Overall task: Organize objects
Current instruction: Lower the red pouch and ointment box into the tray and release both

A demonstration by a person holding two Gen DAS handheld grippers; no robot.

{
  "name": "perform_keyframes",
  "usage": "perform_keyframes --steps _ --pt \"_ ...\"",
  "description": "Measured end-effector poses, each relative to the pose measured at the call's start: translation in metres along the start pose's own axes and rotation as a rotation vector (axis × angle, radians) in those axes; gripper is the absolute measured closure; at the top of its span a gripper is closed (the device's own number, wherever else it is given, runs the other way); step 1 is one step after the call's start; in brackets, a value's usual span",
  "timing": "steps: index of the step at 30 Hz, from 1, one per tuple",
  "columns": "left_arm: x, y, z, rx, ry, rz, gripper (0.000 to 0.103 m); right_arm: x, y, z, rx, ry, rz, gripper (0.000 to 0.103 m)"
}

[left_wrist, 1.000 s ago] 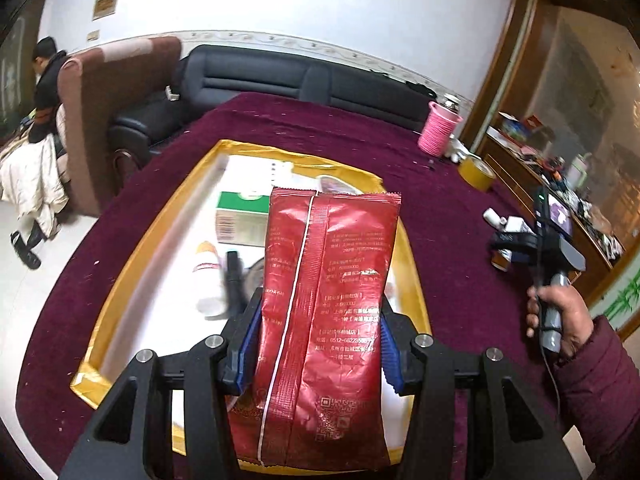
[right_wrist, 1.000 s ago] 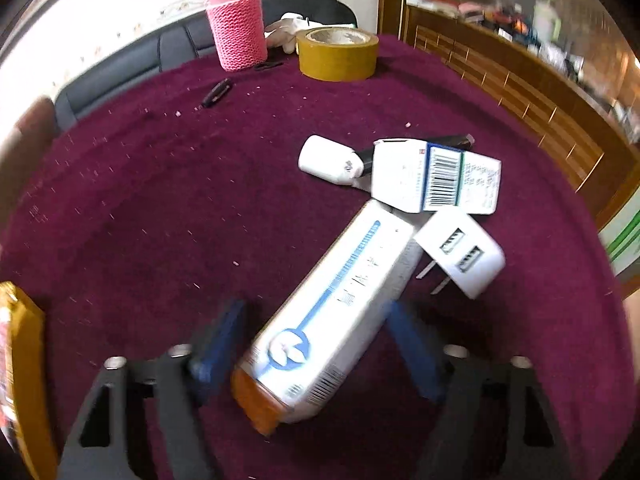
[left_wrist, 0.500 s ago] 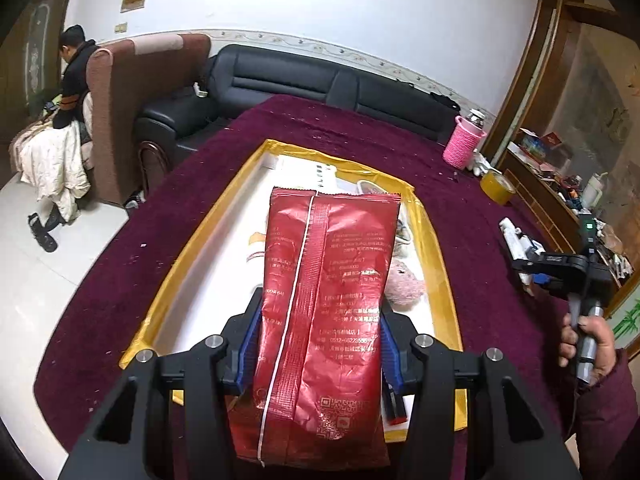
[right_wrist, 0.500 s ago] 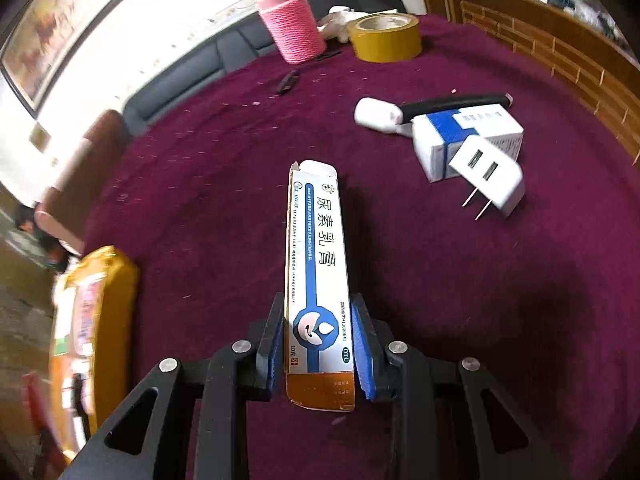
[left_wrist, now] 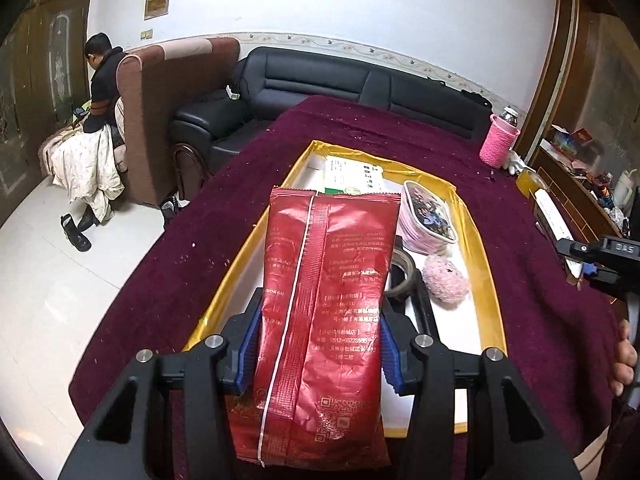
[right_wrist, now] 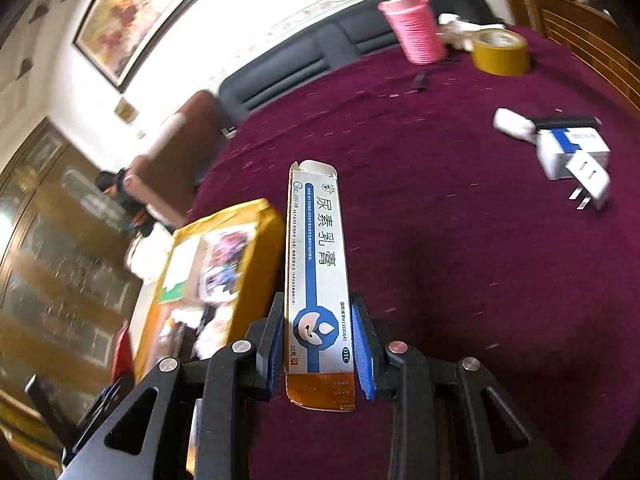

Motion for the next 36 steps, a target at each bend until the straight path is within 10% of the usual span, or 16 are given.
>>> perform_keyframes --steps 15,36 --pt "0.054 0.027 -0.001 0.095 0.054 -0.078 0.054 0.072 -0.034 -0.081 -0.065 0.157 -0.213 0.070" --pt "0.041 0.034 -0.002 0.069 -0.004 -0.010 0.040 0.128 -0.078 -0.104 -0.090 0.100 -0.347 0.070"
Point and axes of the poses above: each gripper's, at about its wrist camera, not at the fingertips, and x roughly the way its jaws point, z to its right, y to its top, the point moved 3 cm from there along x, roughly the way its jaws point, and after that the axes turned 9 degrees about y, right-handed, at the moved point
